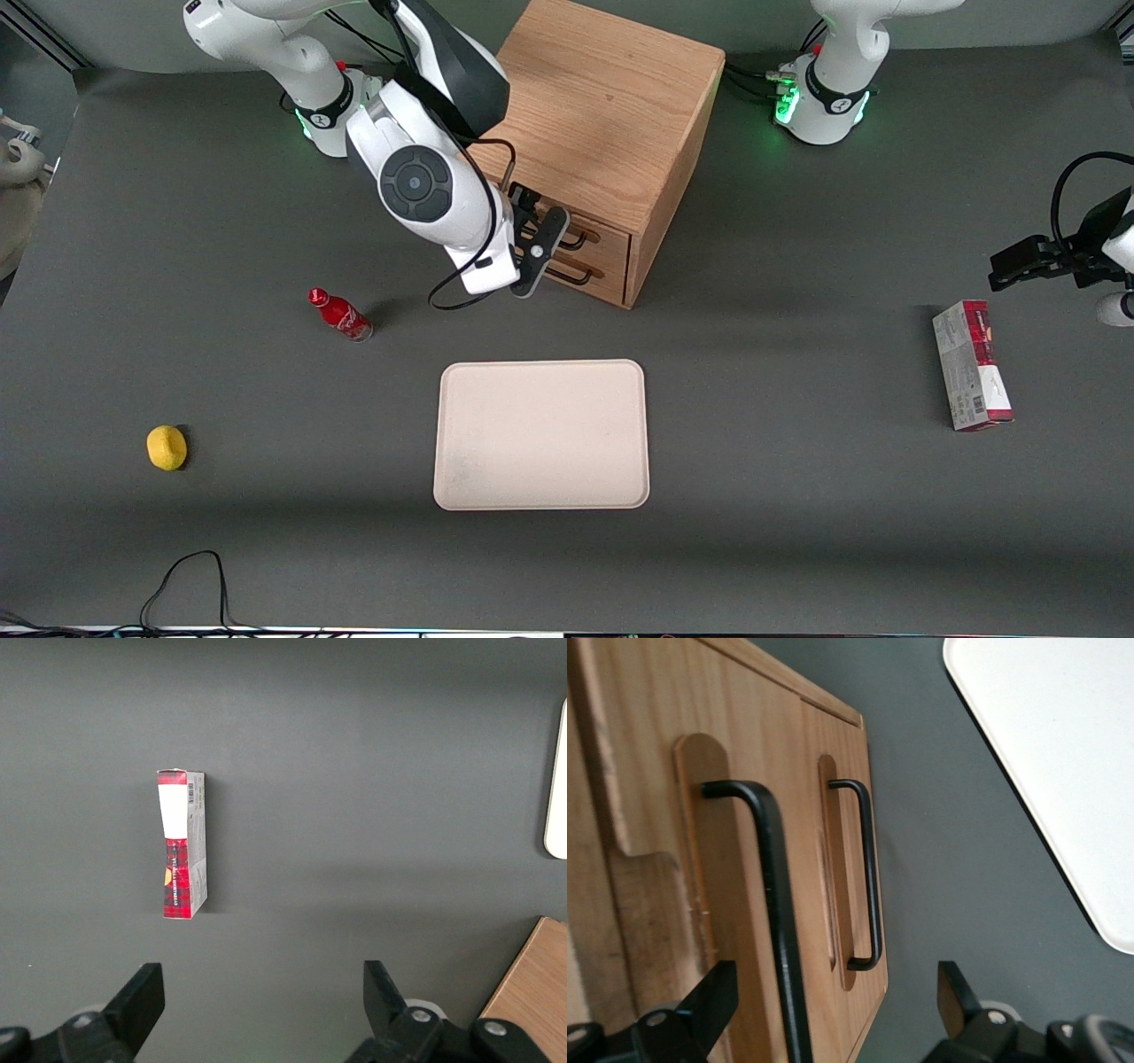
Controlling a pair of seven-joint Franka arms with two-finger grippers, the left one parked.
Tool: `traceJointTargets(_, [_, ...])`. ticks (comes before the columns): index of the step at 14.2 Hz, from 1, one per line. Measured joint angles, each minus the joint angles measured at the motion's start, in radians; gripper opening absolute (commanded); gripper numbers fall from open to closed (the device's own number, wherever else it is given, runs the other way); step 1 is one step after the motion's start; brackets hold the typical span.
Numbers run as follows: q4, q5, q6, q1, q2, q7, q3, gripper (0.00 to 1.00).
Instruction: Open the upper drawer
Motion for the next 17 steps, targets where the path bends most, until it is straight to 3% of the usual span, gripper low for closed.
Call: traceJointTargets(17, [-0.085,0.010,0.112,0.008,-0.040,-0.029,-0.004,1.00])
